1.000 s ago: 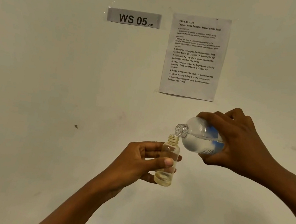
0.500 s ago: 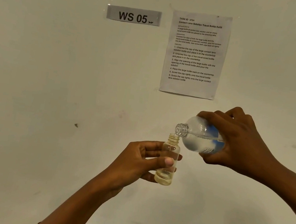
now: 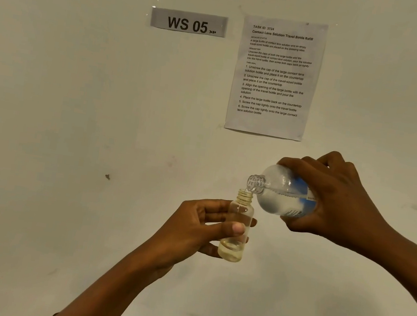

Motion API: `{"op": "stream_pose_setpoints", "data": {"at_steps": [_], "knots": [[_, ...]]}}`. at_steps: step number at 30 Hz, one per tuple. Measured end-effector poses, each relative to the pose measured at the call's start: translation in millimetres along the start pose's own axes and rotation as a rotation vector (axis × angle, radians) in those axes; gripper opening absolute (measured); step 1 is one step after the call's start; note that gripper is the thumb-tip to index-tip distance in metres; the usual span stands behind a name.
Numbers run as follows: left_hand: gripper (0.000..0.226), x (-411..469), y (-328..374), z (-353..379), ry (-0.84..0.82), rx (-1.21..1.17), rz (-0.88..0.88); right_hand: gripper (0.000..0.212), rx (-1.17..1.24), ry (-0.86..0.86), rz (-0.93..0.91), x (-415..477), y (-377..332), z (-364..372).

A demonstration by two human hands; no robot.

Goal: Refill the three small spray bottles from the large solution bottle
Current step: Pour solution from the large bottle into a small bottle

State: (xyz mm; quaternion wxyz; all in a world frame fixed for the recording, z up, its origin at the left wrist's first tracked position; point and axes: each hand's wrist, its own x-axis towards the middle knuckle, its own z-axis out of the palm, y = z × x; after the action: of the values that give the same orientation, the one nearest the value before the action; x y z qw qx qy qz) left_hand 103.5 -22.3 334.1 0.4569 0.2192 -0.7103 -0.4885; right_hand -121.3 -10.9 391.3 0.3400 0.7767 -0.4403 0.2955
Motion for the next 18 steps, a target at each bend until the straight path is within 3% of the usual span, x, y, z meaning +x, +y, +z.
{"op": "stream_pose_setpoints", "data": {"at_steps": [18], "knots": [[0.032,-1.7,1.9,0.6,0.001,0.005,0.007,0.085,0.004,0.005,-0.009,-0.5,-2.5,-2.3]]}}
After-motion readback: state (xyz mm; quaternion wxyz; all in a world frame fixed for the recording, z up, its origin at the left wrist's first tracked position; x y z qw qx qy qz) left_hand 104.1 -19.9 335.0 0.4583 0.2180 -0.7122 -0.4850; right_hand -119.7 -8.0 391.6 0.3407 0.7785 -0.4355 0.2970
